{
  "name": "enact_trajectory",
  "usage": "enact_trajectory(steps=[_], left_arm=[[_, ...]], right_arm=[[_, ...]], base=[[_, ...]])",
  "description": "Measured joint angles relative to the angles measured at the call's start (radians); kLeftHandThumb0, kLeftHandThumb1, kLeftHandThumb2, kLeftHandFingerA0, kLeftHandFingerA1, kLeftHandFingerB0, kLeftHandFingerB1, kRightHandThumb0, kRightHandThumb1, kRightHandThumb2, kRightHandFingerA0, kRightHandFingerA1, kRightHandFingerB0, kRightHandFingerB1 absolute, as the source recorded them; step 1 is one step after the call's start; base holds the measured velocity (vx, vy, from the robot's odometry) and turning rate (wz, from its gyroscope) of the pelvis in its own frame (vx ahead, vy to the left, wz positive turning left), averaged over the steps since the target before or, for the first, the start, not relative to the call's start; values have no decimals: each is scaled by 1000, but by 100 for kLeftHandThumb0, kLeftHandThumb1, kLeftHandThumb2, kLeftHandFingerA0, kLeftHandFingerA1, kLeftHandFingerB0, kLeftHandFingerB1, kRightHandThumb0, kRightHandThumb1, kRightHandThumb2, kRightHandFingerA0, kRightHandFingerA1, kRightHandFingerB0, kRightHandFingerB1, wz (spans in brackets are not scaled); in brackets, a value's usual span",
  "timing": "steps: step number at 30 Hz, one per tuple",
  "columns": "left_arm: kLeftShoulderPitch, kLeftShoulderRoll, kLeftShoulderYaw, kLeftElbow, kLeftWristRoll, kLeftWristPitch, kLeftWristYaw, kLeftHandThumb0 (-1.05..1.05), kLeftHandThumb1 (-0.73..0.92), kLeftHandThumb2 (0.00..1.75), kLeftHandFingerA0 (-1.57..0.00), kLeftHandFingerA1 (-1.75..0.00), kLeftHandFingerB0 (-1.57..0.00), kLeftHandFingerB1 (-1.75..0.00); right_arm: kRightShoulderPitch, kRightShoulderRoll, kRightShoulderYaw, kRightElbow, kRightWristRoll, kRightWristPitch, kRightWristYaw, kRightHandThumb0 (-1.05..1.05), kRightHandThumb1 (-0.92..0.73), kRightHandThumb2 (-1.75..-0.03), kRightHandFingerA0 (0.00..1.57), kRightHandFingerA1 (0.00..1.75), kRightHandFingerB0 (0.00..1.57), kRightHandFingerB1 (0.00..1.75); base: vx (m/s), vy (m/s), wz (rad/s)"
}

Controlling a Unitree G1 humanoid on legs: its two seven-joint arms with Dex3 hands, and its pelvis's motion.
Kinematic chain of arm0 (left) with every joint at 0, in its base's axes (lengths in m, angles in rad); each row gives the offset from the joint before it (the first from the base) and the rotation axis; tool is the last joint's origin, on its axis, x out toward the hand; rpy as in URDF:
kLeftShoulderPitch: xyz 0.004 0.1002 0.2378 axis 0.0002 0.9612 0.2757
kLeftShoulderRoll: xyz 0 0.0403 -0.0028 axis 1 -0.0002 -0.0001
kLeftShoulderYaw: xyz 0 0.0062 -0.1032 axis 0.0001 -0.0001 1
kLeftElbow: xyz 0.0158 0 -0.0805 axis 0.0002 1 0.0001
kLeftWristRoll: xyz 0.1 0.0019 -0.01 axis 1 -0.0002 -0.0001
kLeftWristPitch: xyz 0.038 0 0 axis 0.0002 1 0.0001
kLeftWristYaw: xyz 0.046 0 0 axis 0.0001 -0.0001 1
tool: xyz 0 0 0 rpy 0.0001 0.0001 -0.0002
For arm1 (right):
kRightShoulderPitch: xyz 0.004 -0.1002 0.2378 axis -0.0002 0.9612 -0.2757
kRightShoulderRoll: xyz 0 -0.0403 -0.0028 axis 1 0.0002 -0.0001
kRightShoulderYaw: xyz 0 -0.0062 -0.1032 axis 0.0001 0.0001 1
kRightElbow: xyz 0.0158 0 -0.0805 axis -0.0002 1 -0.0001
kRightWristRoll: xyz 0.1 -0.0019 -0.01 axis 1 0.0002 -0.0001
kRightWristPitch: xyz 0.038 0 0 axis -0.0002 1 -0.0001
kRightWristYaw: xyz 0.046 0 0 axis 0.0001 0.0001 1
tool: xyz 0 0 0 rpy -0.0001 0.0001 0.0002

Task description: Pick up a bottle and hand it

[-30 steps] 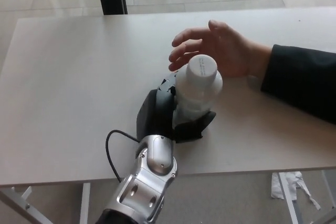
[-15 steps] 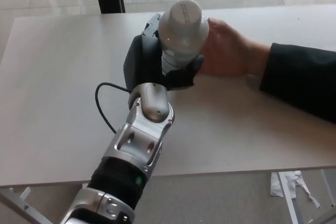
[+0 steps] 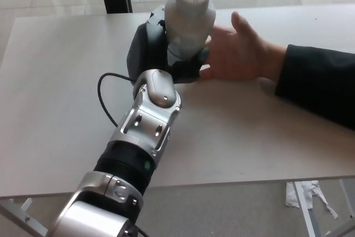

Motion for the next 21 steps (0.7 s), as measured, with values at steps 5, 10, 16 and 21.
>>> enact_trajectory(steps=[5, 10, 16, 21], left_arm=[[-9, 0, 25, 68, -14, 12, 27, -20, 60, 87, -95, -167, -80, -126], [-44, 0, 50, 114, -32, 15, 43, -21, 71, 81, -86, -159, -81, -125], [-54, 0, 72, 151, -55, 15, 59, -15, 67, 89, -75, -145, -72, -81], [-74, 0, 89, 179, -75, 15, 64, -27, 81, 67, -74, -159, -72, -101]], right_arm=[[4, 1, 4, -18, 1, 9, 0, -61, -67, -63, 102, 148, 38, 57], [-1, 1, 13, -12, -2, 13, -1, -62, -66, -62, 111, 145, 41, 57], [-9, 2, 31, 8, -6, 5, -1, -60, -70, -61, 120, 116, 37, 54], [-9, 9, 39, -17, -8, 12, -7, -55, -69, -62, 119, 121, 39, 53]], base=[[0, 0, 0], [0, 0, 0], [0, 0, 0], [0, 0, 0]])
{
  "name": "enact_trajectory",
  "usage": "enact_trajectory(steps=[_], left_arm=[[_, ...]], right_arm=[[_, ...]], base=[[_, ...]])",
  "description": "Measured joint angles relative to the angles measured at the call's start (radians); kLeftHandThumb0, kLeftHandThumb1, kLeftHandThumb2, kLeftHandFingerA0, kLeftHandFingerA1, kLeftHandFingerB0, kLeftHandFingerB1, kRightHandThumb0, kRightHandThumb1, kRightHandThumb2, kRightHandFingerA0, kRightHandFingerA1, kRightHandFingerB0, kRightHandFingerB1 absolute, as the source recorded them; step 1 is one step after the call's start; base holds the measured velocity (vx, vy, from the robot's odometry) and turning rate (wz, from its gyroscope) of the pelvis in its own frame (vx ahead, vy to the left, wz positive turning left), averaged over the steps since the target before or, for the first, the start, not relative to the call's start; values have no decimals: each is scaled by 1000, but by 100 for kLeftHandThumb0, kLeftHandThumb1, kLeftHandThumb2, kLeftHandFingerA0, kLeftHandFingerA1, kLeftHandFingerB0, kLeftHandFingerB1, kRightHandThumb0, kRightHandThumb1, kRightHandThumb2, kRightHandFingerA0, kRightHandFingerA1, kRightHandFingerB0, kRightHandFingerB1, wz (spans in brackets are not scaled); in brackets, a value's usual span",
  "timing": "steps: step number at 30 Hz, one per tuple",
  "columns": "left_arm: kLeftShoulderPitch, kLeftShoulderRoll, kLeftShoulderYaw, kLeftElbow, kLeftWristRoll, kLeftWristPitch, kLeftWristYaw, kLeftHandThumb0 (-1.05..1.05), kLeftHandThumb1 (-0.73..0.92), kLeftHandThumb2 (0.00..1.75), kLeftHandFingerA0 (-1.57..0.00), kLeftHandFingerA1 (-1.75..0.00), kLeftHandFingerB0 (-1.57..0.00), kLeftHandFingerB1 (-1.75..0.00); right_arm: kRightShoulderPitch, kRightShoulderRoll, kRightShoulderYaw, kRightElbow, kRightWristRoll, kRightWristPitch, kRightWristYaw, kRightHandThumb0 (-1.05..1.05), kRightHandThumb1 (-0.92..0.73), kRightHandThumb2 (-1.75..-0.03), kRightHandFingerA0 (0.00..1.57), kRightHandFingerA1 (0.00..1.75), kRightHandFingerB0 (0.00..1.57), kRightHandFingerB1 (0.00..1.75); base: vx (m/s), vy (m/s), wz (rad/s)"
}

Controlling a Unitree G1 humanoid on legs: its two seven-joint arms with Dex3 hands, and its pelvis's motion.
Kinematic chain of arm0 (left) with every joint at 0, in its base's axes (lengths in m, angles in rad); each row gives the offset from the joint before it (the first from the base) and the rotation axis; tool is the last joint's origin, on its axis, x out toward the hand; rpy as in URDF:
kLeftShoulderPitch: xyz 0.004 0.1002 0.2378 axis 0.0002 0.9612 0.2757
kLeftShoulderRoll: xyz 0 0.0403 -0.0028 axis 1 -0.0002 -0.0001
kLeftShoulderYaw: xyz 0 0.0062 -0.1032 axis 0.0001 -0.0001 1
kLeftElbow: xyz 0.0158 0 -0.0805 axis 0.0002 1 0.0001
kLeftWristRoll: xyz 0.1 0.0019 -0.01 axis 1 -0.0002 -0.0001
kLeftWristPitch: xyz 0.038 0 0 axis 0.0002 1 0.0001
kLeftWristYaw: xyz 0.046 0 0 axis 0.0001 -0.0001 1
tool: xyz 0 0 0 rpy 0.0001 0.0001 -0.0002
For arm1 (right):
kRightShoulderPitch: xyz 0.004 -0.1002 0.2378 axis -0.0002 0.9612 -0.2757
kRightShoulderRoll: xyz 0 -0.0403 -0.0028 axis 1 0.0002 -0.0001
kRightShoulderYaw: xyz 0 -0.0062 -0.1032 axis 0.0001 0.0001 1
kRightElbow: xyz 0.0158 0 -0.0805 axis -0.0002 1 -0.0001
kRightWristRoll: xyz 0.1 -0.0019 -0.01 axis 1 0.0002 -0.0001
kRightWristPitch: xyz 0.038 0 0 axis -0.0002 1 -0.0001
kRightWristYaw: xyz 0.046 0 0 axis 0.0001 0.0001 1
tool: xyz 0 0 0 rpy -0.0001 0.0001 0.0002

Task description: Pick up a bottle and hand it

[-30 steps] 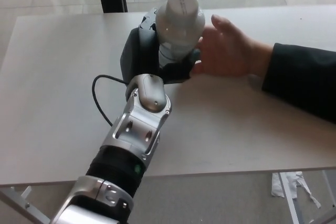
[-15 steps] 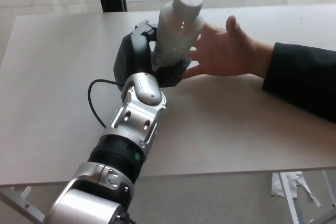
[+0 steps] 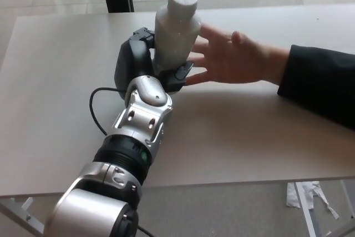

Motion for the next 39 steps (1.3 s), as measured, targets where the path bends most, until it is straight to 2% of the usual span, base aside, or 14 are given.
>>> enact_trajectory(steps=[1, 5, 7, 8, 12, 17, 19, 22, 25, 27, 28, 33, 35, 39], left_arm=[[-7, 0, 2, 8, -4, 1, 1, -25, 82, 65, -79, -146, -75, -88], [-40, 0, -2, 33, -9, 2, 2, -25, 79, 62, -81, -113, -70, -66], [-59, -1, -6, 45, -10, 2, 2, -26, 79, 63, -79, -90, -67, -59], [-69, -1, -8, 51, -11, 2, 2, -26, 82, 63, -81, -103, -68, -63], [-109, -2, -19, 75, -16, 8, 1, -26, 76, 68, -79, -125, -73, -85], [-152, -8, -26, 88, -19, 8, 2, -18, 73, 75, -81, -148, -65, -73], [-159, -10, -32, 88, -19, 8, 2, -19, 74, 76, -82, -145, -71, -84], [-162, -12, -47, 89, -18, 8, 4, -19, 78, 71, -75, -171, -67, -140], [-162, -13, -64, 94, -18, 8, 5, -15, 71, 84, -79, -175, -68, -161], [-162, -13, -75, 98, -18, 8, 5, -13, 73, 77, -78, -175, -72, -137], [-162, -13, -80, 99, -18, 8, 5, -18, 72, 61, -73, -100, -65, -54], [-161, -13, -106, 113, -18, 8, 4, -22, 70, 60, -74, -83, -79, -57], [-161, -13, -115, 116, -19, 8, 2, -23, 70, 61, -59, -150, -38, -41], [-161, -13, -131, 118, -21, 21, -18, -40, 52, 57, -74, -134, 0, -18]], right_arm=[[0, 4, 1, -11, 0, 5, -2, -61, -52, -97, 121, 119, 32, 60], [2, 7, 4, -44, 0, 19, -5, -58, -69, -61, 120, 124, 38, 51], [2, 8, 4, -58, 0, 28, -7, -60, -50, -96, 123, 118, 35, 61], [3, 8, 4, -68, 0, 33, -7, -59, -66, -60, 118, 118, 39, 54], [3, 9, 4, -88, 0, 50, -8, -59, -68, -60, 121, 122, 41, 54], [2, 9, 6, -93, 0, 62, -10, -60, -65, -61, 100, 84, 40, 52], [2, 10, 7, -97, 0, 66, -10, -58, -48, -97, 121, 116, 36, 60], [1, 10, 9, -102, 0, 74, -11, -59, -66, -60, 114, 105, 38, 51], [1, 10, 12, -108, 0, 81, -12, -56, -48, -98, 134, 125, 37, 62], [2, 10, 13, -114, 0, 86, -13, -61, -68, -61, 121, 118, 37, 50], [2, 10, 14, -117, -1, 88, -13, -58, -69, -60, 114, 118, 37, 49], [2, 10, 17, -122, -2, 96, -15, -58, -67, -61, 113, 106, 40, 49], [2, 11, 17, -122, -1, 99, -15, -58, -69, -61, 119, 115, 38, 48], [2, 12, 16, -121, 1, 104, -15, -60, -69, -61, 109, 119, 39, 49]], base=[[0, 0, 0], [0, 0, 0], [0, 0, 0], [0, 0, 0], [0, 0, 0], [0, 0, 0], [0, 0, 0], [0, 0, 0], [0, 0, 0], [0, 0, 0], [0, 0, 0], [0, 0, 0], [0, 0, 0], [0, 0, 0]])
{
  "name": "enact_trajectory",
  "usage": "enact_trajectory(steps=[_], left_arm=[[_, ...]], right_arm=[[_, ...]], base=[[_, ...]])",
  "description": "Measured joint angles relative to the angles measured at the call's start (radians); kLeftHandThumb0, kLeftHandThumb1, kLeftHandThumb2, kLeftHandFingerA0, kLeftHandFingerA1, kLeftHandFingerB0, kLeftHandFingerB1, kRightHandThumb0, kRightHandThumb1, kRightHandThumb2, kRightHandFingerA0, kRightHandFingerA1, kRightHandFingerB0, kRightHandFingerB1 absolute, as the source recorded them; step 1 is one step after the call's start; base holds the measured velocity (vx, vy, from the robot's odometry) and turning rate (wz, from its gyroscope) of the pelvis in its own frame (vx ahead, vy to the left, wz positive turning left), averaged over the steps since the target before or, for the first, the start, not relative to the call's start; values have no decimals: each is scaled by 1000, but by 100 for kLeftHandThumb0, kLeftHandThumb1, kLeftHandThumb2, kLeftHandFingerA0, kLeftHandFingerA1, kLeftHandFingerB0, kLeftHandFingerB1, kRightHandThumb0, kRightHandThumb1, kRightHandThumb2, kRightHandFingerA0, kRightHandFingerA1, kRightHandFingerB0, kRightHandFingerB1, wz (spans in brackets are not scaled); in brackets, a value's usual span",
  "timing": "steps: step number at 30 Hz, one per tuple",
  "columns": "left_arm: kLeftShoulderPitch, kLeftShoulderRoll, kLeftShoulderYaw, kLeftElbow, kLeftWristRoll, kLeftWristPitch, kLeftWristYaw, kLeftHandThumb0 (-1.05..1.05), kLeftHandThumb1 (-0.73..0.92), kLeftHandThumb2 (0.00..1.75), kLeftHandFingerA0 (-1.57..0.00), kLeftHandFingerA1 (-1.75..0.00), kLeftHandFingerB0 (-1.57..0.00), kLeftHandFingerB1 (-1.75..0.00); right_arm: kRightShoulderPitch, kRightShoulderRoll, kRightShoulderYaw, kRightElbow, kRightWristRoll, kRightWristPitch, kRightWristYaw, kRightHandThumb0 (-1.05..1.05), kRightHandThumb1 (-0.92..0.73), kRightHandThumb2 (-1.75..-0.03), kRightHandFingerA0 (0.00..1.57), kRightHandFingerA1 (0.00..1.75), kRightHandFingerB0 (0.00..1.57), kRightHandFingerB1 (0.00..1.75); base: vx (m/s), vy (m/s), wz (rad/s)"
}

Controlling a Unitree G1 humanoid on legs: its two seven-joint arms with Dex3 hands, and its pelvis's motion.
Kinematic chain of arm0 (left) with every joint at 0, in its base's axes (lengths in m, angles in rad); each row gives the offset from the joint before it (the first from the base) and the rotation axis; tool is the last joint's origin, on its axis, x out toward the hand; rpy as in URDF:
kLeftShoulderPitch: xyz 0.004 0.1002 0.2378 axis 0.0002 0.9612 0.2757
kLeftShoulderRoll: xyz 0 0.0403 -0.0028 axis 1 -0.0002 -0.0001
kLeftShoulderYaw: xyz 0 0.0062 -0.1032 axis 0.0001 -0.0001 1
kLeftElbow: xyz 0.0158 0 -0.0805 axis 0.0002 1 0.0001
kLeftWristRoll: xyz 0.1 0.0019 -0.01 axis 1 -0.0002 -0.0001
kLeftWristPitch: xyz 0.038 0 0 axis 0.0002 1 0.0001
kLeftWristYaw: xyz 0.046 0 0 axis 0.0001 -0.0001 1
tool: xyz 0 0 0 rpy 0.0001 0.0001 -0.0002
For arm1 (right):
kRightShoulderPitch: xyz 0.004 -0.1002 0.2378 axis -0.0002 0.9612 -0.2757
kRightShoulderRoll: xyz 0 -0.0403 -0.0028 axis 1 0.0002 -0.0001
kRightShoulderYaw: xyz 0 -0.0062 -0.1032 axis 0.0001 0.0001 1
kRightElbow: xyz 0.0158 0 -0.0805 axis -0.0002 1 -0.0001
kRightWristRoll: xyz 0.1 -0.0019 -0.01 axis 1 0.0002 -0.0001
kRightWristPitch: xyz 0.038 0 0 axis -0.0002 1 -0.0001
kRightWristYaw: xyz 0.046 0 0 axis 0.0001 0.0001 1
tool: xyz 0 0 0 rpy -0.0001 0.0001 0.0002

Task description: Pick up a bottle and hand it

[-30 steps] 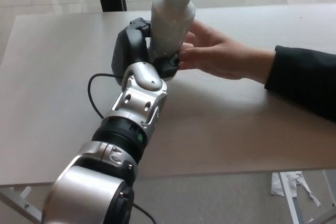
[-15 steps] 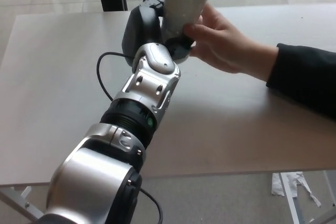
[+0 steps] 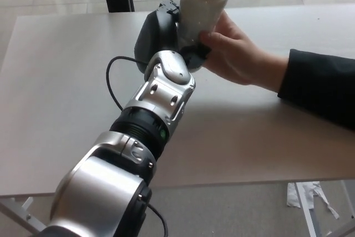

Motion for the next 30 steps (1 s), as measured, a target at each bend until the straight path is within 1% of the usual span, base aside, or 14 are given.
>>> enact_trajectory(steps=[2, 3, 6, 7, 8, 12, 13, 14, 15, 18, 19, 20, 25, 30], left_arm=[[0, 0, -3, -3, -4, 14, -24, -78, 40, 76, 0, -21, 0, -1], [0, 1, -9, -5, -5, 21, -39, -83, 43, 77, 0, -10, 0, 0], [1, 4, -31, -14, -5, 39, -82, -90, 48, 82, 0, -7, 0, 0], [1, 5, -40, -19, -5, 45, -98, -93, 51, 85, 0, -11, 0, 0], [1, 6, -49, -25, -5, 51, -111, -90, 50, 83, 0, -13, 0, 0], [25, 20, -81, -114, -5, 75, -170, -93, 52, 87, 0, -18, 0, 0], [32, 25, -87, -137, -5, 80, -180, -95, 54, 87, 0, -16, 0, 0], [46, 36, -93, -178, -5, 87, -195, -95, 54, 87, 0, -16, 0, 0], [60, 47, -97, -214, -6, 91, -208, -93, 52, 86, 0, -17, 0, 0], [94, 75, -104, -313, -8, 100, -239, -88, 49, 84, 0, -16, 0, 0], [106, 88, -105, -348, -10, 103, -248, -90, 51, 90, 0, -17, 0, 0], [118, 99, -104, -379, -13, 105, -256, -93, 51, 92, 0, -14, 0, 0], [207, 185, -82, -544, -27, 111, -296, -89, 49, 85, 0, -14, 0, 0], [326, 282, -18, -694, -44, 116, -330, -89, 53, 89, 0, -27, 0, 0]], right_arm=[[0, 0, -1, 1, 1, 2, 0, -56, -69, -61, 114, 120, 38, 47], [0, 1, -1, 1, 2, 3, 0, -62, -51, -96, 119, 117, 32, 57], [1, 1, -1, 1, 2, 3, 0, -62, -51, -96, 121, 119, 32, 57], [1, 1, -2, 1, 3, 4, 0, -57, -69, -60, 113, 119, 37, 47], [1, 0, -3, 1, 3, 4, 0, -58, -50, -97, 112, 114, 29, 56], [1, 0, -4, 2, 4, 5, 0, -58, -48, -97, 133, 125, 36, 62], [1, 0, -4, 2, 4, 6, 0, -58, -68, -61, 124, 130, 39, 51], [1, 0, -4, 2, 3, 6, 0, -58, -68, -61, 124, 130, 39, 51], [1, 0, -4, 2, 4, 6, 0, -60, -49, -96, 131, 127, 36, 62], [1, 0, -4, 3, 3, 6, 0, -62, -50, -97, 112, 117, 30, 58], [1, 0, -4, 3, 3, 6, 0, -58, -68, -60, 105, 124, 35, 50], [1, 0, -4, 4, 3, 6, 0, -61, -49, -96, 128, 128, 33, 61], [1, 0, -4, 5, 3, 6, 0, -55, -48, -97, 131, 132, 32, 61], [1, 0, -5, 5, 4, 6, 0, -58, -66, -63, 109, 153, 41, 53]], base=[[0, 0, 0], [0, 0, 0], [0, 0, 0], [0, 0, 0], [0, 0, 0], [0, 0, 0], [0, 0, 0], [0, 0, 0], [0, 0, 0], [0, 0, 0], [0, 0, 0], [0, 0, 0], [0, 0, 0], [0, 0, 0]])
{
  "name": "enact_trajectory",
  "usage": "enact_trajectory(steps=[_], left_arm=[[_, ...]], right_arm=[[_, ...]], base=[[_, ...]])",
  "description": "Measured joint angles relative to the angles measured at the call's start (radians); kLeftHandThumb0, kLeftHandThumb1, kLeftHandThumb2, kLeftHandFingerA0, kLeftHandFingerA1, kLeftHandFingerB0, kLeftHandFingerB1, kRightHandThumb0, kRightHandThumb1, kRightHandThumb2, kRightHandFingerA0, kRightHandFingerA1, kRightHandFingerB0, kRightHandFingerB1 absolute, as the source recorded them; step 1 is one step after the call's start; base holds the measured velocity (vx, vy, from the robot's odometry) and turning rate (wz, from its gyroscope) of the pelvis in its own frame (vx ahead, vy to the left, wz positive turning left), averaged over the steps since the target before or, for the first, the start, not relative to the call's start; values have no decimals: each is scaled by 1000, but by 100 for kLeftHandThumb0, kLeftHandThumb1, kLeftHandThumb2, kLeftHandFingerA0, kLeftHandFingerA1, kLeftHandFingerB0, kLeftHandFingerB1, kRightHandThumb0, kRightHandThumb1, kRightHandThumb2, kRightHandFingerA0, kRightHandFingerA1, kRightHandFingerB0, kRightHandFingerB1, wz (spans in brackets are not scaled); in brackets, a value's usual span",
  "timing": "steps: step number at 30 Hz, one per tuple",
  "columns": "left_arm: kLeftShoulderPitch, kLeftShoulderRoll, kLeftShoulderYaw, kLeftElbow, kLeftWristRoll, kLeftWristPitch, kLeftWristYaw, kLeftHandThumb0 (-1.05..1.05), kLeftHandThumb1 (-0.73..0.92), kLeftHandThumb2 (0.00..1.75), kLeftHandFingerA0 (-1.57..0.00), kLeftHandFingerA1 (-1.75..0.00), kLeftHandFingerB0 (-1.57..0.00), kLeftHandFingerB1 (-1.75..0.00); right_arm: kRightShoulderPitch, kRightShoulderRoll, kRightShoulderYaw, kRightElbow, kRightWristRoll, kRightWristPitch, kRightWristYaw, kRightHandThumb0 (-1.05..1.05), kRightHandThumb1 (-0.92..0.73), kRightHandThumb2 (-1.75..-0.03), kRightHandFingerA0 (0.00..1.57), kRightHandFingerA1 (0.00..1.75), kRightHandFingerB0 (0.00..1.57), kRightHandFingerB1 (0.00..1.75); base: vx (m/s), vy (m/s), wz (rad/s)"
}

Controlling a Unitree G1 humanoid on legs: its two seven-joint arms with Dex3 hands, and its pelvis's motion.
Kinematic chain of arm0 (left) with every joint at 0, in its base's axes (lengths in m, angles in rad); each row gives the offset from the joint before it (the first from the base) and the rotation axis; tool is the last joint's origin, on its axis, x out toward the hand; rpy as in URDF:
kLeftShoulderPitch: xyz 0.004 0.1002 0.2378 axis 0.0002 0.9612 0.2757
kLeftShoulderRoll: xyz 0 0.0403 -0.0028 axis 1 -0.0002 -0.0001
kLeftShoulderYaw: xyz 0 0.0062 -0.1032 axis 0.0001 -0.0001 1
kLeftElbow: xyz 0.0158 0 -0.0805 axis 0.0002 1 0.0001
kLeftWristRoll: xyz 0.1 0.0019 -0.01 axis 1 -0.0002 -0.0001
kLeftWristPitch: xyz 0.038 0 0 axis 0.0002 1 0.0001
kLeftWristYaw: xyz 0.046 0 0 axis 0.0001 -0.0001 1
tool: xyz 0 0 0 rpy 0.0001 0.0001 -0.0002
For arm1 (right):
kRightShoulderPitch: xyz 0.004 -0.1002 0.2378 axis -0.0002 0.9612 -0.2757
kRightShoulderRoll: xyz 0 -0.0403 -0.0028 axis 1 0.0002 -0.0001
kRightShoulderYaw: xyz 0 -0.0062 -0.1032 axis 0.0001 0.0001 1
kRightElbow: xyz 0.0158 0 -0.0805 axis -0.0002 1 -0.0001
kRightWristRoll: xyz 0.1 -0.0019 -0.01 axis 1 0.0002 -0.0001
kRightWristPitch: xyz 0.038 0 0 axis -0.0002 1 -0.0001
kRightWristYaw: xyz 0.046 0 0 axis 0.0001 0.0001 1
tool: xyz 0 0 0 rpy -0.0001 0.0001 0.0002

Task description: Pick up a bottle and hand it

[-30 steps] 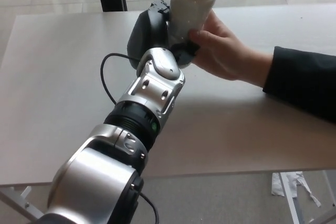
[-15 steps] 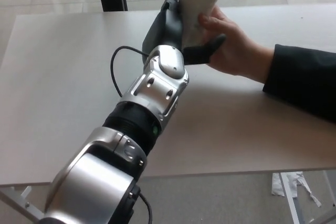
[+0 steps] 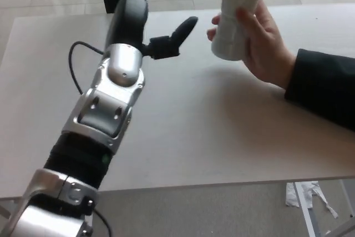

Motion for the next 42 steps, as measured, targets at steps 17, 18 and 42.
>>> enact_trajectory(steps=[17, 18, 42], left_arm=[[621, 317, 611, -241, -70, 0, -116, -82, 46, 87, -75, -79, -6, -49], [646, 325, 636, -239, -73, -1, -119, -83, 46, 87, -72, -77, -7, -48], [1043, 416, 852, 75, -207, -142, -419, -59, 37, 53, -71, -52, -49, -37]], right_arm=[[5, 0, -13, 1, 0, 0, -6, -58, -70, -62, 110, 125, 37, 52], [5, 0, -13, 1, 0, 0, -6, -58, -49, -96, 113, 116, 33, 60], [35, -7, -98, 21, 3, 6, -14, -70, -57, -59, 112, 153, 35, 54]], base=[[0, 0, 0], [0, 0, 0], [0, 0, 0]])
